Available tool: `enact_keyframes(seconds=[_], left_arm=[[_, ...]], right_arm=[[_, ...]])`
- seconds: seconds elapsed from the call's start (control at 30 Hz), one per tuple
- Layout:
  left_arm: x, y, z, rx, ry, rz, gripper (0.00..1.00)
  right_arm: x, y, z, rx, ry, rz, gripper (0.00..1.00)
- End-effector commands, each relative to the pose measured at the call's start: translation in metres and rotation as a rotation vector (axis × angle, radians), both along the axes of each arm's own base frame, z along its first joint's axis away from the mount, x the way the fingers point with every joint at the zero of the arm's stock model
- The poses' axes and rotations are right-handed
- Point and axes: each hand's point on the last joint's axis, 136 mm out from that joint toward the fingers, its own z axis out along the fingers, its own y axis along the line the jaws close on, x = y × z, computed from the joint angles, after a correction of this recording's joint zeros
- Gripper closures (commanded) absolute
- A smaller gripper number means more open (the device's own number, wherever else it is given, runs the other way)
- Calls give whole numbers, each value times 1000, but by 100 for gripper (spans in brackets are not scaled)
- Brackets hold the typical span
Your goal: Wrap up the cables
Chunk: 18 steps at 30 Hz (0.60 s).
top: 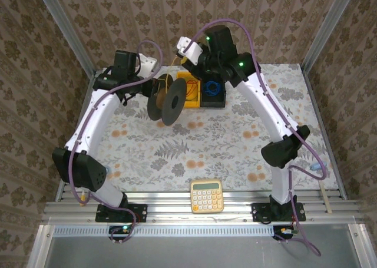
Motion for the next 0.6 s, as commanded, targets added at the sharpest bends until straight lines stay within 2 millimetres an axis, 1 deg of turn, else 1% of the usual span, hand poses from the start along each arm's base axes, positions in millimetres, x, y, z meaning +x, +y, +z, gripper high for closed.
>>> enact_keyframes(seconds=[0.0, 0.1, 0.17, 0.3, 0.4, 0.47, 0.57], left_arm=[[-42, -12, 24, -2, -60, -191, 100], [-67, -16, 33, -11, -79, -292, 100], [-80, -16, 43, -24, -105, -332, 100], [-98, -13, 73, -83, -169, -375, 100], [-109, -9, 103, -164, -237, -398, 100], [-113, -5, 125, -219, -297, -396, 100], [-115, 4, 155, -303, -386, -374, 100]], right_arm=[[13, -10, -3, 13, 22, -4, 100], [28, -22, -22, 18, 80, -28, 100], [36, -30, -33, 22, 111, -45, 100], [45, -42, -55, 29, 175, -62, 100], [44, -48, -70, 37, 231, -60, 100], [38, -47, -81, 52, 275, -41, 100], [26, -42, -90, 102, 322, 1, 100]])
